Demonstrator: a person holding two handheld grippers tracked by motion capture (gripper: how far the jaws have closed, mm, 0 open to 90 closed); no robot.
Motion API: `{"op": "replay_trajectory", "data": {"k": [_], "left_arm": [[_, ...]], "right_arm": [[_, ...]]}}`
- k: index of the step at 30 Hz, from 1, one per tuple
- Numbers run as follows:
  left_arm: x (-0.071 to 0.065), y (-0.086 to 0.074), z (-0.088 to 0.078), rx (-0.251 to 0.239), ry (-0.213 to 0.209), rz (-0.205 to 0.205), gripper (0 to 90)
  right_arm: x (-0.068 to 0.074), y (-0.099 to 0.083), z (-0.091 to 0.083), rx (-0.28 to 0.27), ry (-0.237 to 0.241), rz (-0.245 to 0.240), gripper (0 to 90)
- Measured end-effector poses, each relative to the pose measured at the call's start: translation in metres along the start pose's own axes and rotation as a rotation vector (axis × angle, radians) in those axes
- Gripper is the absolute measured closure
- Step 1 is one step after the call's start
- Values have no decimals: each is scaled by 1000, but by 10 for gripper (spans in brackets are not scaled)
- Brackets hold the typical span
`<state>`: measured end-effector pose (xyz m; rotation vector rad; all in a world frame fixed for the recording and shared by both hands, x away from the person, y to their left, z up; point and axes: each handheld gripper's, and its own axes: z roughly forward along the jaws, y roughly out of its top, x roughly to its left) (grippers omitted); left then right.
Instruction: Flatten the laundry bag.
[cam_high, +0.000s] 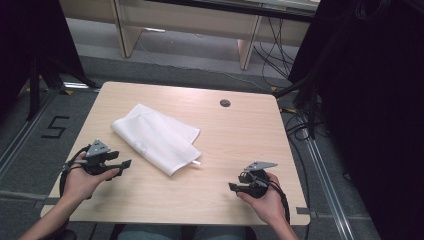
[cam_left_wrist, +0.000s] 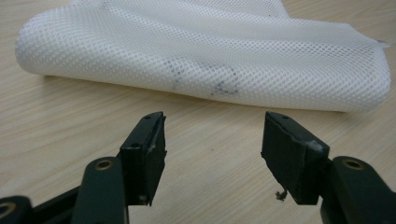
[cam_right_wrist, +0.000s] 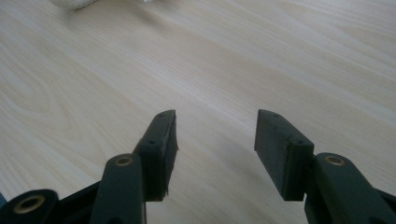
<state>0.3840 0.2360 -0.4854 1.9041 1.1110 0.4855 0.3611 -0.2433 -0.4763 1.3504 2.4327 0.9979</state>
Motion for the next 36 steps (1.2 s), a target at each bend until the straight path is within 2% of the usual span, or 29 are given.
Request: {"op": "replay_trajectory", "data": {"k": [1,2,3,4,5,6,7,8,10,11,12,14,15,16,17,18,19,22,23,26,27,28,29,30,31,32,33,34,36], "left_arm": [[0,1,-1,12,4,8,392],[0,1,-1,22,2,29,393],[-2,1,0,3,0,3,393],[-2,2,1,-2,-2,12,395],[-3,2,1,-3,-6,3,396],[-2,3,0,22,-3,32,398],[-4,3,2,5,-1,7,397],[-4,3,3,-4,-7,11,398],[-5,3,4,11,-12,14,402],[-6,3,4,10,-16,16,405],[-6,3,4,25,-17,33,406],[-8,3,5,27,-24,25,407],[-12,3,7,8,-27,8,407],[-12,3,7,9,-31,17,407],[-13,3,7,7,-36,19,407],[-14,3,7,8,-43,20,406],[-14,3,6,7,-44,22,406],[-14,3,5,19,-40,41,405],[-15,3,6,9,-39,26,404],[-16,4,6,13,-44,38,402],[-17,4,7,13,-44,38,402],[-16,5,6,29,-46,59,403],[-18,5,6,17,-56,46,403],[-18,5,6,29,-58,66,403],[-20,5,7,17,-66,52,404],[-20,5,7,25,-72,56,406],[-20,5,7,25,-72,56,408],[-20,6,7,27,-83,65,408],[-23,6,9,19,-77,45,409]], "right_arm": [[-2,0,1,-11,-10,-21,497],[-2,1,-3,18,-6,-10,497],[-2,0,-2,5,-8,-13,497],[-1,1,-3,1,-1,9,497],[-1,1,-2,-7,-3,7,497],[-1,2,-2,-10,3,5,497],[-2,3,-1,-26,-11,-32,496],[2,5,-4,4,2,-4,498],[3,6,-3,-2,0,-31,498],[6,8,-4,4,8,-12,499],[8,9,-3,-17,14,-18,500],[9,10,-3,-18,9,-33,501],[11,13,-6,11,18,-34,503],[12,14,-7,12,13,-39,503],[12,15,-5,-9,6,-48,503],[14,16,-5,0,10,-38,503],[14,17,-4,-15,10,-61,503],[19,20,-1,-21,17,-70,505],[22,23,-2,8,26,-70,505],[30,31,2,25,49,-63,504],[32,34,7,2,52,-77,504],[36,37,7,28,61,-74,503],[38,40,11,27,62,-93,503],[42,43,15,19,71,-91,503],[45,47,17,38,78,-101,503],[48,50,21,29,79,-113,503],[48,50,21,29,79,-113,503],[56,56,32,27,95,-106,504],[62,61,36,51,112,-112,505]]}}
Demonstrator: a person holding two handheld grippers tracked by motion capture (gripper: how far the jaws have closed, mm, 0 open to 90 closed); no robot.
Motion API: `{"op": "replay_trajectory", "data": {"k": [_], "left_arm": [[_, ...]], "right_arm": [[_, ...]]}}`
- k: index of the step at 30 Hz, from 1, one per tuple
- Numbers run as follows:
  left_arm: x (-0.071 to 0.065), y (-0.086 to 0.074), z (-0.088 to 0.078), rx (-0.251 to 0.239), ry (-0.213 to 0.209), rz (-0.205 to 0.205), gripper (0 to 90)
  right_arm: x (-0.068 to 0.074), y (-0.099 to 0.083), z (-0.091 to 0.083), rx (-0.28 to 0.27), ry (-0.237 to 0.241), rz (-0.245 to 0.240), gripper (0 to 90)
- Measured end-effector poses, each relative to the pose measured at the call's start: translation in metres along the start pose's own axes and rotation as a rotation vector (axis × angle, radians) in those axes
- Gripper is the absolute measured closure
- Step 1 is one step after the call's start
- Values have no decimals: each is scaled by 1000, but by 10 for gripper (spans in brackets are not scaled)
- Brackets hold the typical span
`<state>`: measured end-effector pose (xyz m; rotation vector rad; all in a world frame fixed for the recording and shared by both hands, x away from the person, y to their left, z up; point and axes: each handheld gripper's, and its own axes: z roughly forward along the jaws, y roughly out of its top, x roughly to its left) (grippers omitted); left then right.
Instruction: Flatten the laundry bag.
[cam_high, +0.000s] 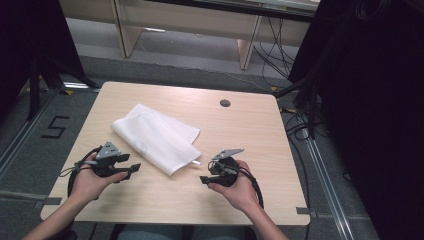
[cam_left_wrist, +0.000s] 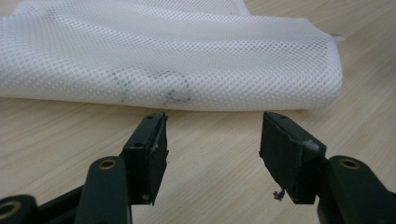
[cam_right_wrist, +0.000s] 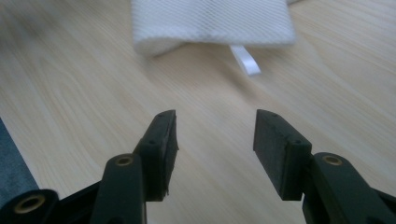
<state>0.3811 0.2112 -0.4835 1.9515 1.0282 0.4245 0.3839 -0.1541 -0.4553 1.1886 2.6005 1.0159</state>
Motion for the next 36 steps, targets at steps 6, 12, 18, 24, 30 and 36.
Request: {"op": "replay_trajectory", "data": {"k": [6,12,18,24,30,36], "left_arm": [[-3,2,5,-7,-27,20,408],[-5,3,5,3,-32,46,407],[-5,3,6,19,-34,61,406],[-5,3,7,19,-38,58,405],[-6,4,9,17,-48,57,404],[-4,3,8,29,-46,72,403]], "right_arm": [[9,17,19,18,36,-11,500],[15,28,37,21,46,-23,468],[24,38,42,1,40,-3,449],[26,48,51,-25,17,-23,426],[33,58,62,3,31,-19,407],[42,63,80,7,-3,-55,405]]}}
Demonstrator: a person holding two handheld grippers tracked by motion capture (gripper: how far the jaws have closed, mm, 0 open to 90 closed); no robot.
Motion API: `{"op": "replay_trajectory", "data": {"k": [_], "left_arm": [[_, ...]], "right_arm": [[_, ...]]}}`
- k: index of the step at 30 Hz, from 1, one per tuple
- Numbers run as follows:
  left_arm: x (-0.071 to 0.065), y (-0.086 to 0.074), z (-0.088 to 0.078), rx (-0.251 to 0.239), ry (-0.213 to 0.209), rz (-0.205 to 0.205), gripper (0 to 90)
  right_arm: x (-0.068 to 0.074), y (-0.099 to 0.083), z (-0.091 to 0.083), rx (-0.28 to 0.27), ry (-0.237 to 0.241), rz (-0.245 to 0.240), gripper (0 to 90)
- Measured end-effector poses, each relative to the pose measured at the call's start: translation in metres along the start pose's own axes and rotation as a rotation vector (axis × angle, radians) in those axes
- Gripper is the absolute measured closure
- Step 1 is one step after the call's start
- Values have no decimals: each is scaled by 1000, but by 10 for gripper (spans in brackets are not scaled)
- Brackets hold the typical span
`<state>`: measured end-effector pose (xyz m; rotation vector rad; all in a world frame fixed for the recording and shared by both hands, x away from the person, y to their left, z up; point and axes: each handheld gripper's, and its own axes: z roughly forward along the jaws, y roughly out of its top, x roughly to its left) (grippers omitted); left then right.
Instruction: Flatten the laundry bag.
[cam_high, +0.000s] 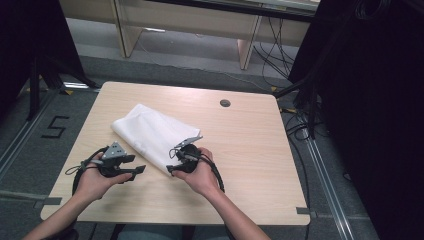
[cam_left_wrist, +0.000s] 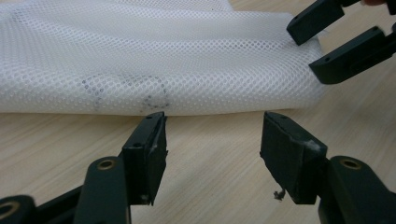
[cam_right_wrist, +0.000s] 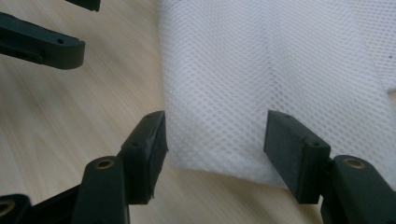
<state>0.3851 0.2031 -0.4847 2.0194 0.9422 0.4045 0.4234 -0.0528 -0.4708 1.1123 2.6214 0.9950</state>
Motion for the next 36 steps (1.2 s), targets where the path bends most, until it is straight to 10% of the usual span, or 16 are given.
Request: {"op": "replay_trajectory", "data": {"k": [10,18,36], "left_arm": [[-1,0,1,2,-10,1,402],[-2,-1,2,-11,-17,-26,403],[-19,8,-7,-49,-4,9,560]], "right_arm": [[11,5,26,17,-16,-70,449],[13,5,32,64,21,-95,826],[-18,-52,-37,206,78,-124,871]]}}
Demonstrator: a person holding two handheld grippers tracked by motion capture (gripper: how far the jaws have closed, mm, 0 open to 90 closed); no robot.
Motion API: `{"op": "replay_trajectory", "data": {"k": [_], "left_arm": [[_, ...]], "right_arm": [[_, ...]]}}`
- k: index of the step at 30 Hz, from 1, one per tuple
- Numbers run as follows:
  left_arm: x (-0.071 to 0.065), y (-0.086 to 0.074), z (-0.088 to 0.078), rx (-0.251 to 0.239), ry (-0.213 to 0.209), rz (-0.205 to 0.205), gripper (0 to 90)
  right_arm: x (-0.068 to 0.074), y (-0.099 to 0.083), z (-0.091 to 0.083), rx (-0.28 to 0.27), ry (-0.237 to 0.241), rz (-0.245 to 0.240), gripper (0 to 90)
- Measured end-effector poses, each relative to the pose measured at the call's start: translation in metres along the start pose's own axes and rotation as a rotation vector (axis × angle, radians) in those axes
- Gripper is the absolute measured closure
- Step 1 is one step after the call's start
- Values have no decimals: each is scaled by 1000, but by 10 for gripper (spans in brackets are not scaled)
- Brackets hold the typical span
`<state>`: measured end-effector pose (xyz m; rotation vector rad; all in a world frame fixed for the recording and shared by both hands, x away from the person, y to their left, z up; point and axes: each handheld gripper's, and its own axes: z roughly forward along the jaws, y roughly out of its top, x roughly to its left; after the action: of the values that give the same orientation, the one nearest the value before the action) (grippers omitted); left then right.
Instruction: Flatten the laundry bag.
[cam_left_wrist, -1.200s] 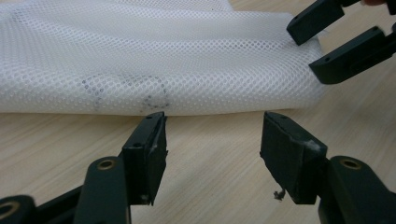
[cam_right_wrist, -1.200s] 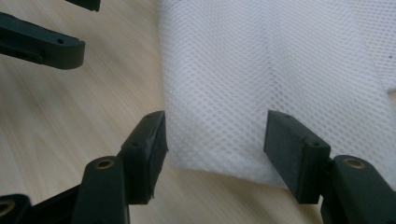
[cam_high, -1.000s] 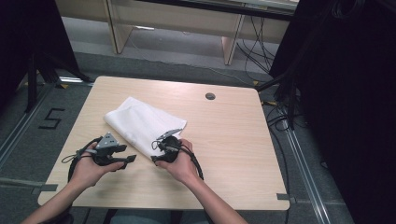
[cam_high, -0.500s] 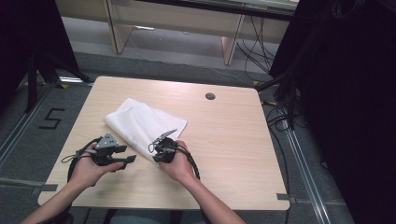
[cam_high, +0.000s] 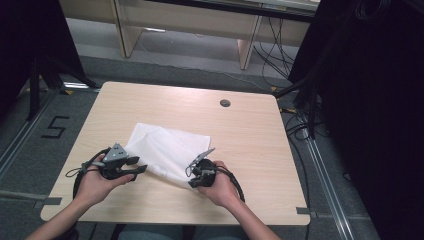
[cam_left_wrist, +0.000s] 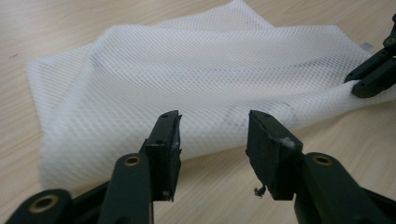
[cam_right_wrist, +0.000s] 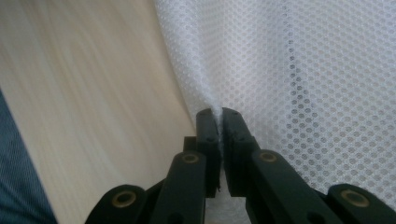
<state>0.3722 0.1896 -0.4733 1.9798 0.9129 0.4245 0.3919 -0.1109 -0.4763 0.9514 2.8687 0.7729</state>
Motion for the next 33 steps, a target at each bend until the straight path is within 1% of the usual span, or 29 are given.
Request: {"op": "replay_trajectory", "data": {"k": [1,2,3,4,5,7,8,9,10,11,12,13,14,15,16,17,18,19,20,21,22,23,25,26,27,28,29,30,33], "left_arm": [[0,0,0,0,0,0,590],[-5,4,-2,-22,9,58,619],[-8,5,-2,-31,19,93,628],[-10,6,-2,-29,19,114,635],[-13,7,-1,-33,-2,90,648],[-16,8,2,-17,-18,105,664],[-19,9,4,-7,-19,101,670],[-21,9,6,-3,-30,86,679],[-24,10,7,8,-46,62,688],[-26,12,8,32,-61,58,698],[-27,14,9,39,-62,103,718],[-30,15,10,57,-64,114,734],[-33,16,12,70,-72,116,743],[-36,16,14,87,-85,123,753],[-38,18,16,107,-104,121,765],[-38,18,16,107,-104,121,772],[-42,20,22,137,-140,107,777],[-44,21,25,148,-149,110,781],[-45,23,28,168,-163,132,787],[-47,24,31,178,-171,141,792],[-50,25,34,187,-178,128,796],[-52,26,37,194,-187,141,796],[-54,27,40,197,-191,134,795],[-57,29,46,210,-204,149,794],[-58,29,48,211,-201,143,794],[-60,30,50,221,-207,148,794],[-62,31,53,217,-206,148,794],[-63,31,55,220,-207,155,795],[-69,32,62,230,-222,167,796]], "right_arm": [[0,0,0,0,0,0,871],[-1,-10,-7,37,14,-11,833],[-1,-13,-10,44,18,-11,800],[-1,-16,-14,46,20,-2,756],[-3,-18,-18,37,9,-2,699],[-8,-20,-28,7,15,27,655],[-9,-19,-34,-6,13,71,643],[-11,-17,-39,-18,-1,109,628],[-18,-15,-42,-61,-30,85,612],[-23,-12,-45,-76,-47,93,598],[-28,-9,-46,-90,-62,108,586],[-32,-4,-47,-88,-81,147,574],[-34,-1,-47,-81,-81,180,563],[-43,3,-45,-107,-109,126,551],[-48,7,-43,-108,-128,132,539],[-51,11,-42,-102,-124,161,529],[-57,17,-39,-112,-135,156,512],[-59,20,-37,-107,-138,162,501],[-61,24,-35,-96,-134,170,490],[-64,27,-32,-91,-133,164,486],[-65,30,-29,-71,-131,186,480],[-68,33,-25,-68,-130,168,474],[-71,37,-19,-61,-123,156,465],[-72,39,-15,-59,-126,158,461],[-73,40,-13,-54,-133,158,457],[-74,41,-11,-50,-139,161,455],[-77,42,-8,-52,-148,156,452],[-78,43,-6,-52,-150,166,450],[-82,42,5,-27,-147,165,446]]}}
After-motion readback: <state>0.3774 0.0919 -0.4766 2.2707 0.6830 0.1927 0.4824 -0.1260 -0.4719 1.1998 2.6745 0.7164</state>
